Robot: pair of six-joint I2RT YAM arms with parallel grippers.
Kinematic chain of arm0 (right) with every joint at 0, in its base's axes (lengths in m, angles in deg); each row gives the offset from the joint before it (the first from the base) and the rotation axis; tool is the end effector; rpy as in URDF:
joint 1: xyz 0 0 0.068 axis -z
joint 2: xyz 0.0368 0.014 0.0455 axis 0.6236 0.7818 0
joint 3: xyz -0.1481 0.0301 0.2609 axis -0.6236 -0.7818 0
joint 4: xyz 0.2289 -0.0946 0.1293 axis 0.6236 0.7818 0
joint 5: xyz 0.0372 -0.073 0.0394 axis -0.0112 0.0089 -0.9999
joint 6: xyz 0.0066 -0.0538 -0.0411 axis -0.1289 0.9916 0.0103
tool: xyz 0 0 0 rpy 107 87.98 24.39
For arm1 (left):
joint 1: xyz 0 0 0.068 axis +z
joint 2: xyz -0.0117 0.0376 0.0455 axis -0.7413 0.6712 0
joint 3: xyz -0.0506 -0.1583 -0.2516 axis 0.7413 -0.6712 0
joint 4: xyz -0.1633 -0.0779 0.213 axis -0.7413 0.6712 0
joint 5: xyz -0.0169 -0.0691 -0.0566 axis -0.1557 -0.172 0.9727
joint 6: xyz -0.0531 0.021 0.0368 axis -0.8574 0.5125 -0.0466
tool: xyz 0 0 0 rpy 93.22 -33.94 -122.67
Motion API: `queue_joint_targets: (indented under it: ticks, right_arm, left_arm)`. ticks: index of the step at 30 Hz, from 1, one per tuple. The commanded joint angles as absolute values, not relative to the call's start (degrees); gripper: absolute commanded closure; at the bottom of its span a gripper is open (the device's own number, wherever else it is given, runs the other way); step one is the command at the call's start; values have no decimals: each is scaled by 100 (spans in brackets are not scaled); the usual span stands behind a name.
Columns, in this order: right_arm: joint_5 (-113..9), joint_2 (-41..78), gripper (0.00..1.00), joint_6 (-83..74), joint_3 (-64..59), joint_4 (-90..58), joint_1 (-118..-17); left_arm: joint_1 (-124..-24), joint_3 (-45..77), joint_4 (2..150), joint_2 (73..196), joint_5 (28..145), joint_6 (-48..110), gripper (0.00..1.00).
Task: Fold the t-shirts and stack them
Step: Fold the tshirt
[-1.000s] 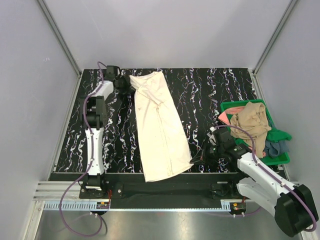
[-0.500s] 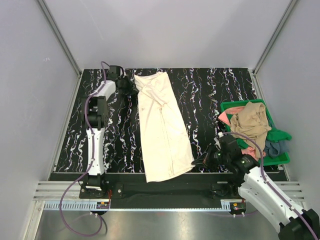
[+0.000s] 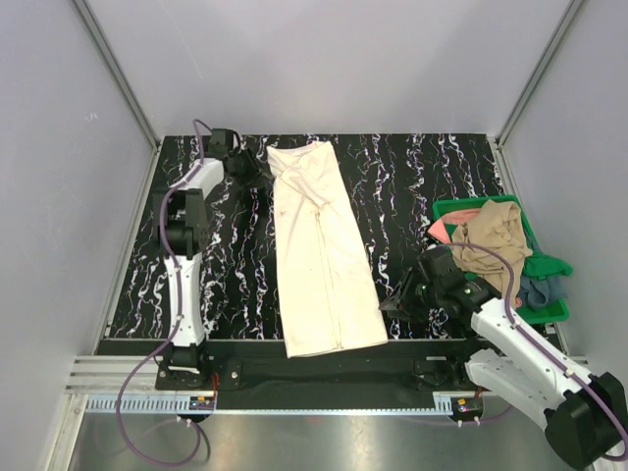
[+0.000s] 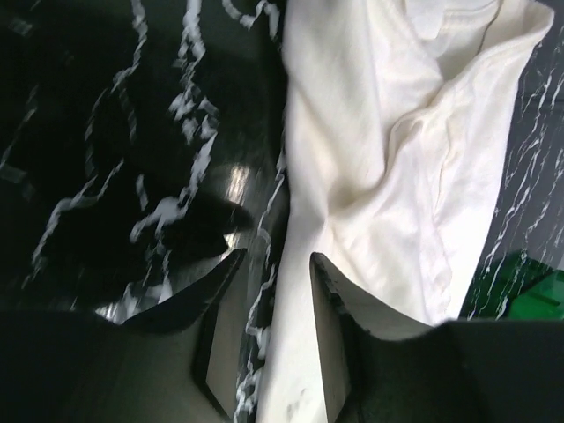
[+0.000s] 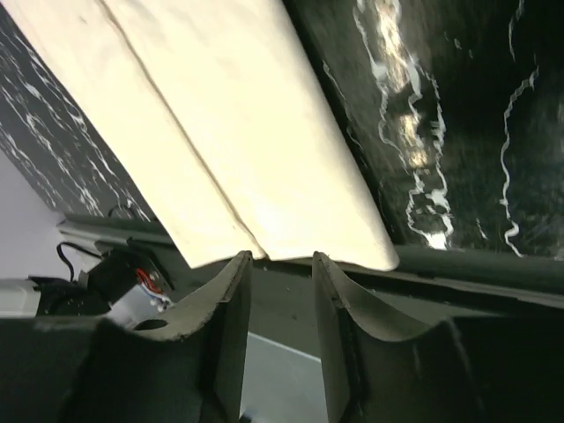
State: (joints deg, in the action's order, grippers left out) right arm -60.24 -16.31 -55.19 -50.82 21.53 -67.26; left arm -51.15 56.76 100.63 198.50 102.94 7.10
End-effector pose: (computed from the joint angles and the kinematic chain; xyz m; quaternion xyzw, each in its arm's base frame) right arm 0.1296 0.0883 0.1919 0.1987 0.9287 0.2918 0.1133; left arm 0.5856 -0.0565 0.1473 -0.1842 0.8995 -0.3021 0.2563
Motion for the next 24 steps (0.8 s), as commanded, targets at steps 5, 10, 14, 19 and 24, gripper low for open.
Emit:
queue_joint_targets:
  ticks: [5, 10, 14, 19, 24]
  right_arm:
    - [-4832, 270, 59, -3944, -2995, 2047, -6697]
    - [-5394, 2110, 59, -2479, -1003, 1836, -6250]
    - [-5860, 3839, 56, -1509, 564, 1660, -5985]
    - [-6009, 5476, 54, -1288, 2639, 1625, -5695]
    - [-6633, 7340, 54, -1192, 4519, 1589, -5501]
  left_arm:
    - [-5206, 4471, 10161, 18467, 10003, 1237, 57]
    - [-5381, 3495, 10161, 17535, 9652, 1016, 57]
    - [-5373, 3915, 10319, 17761, 9467, 1368, 55]
    - [-5241, 4557, 10328, 18447, 9949, 1114, 54]
    - [-5250, 5233, 10328, 19177, 10108, 1043, 52]
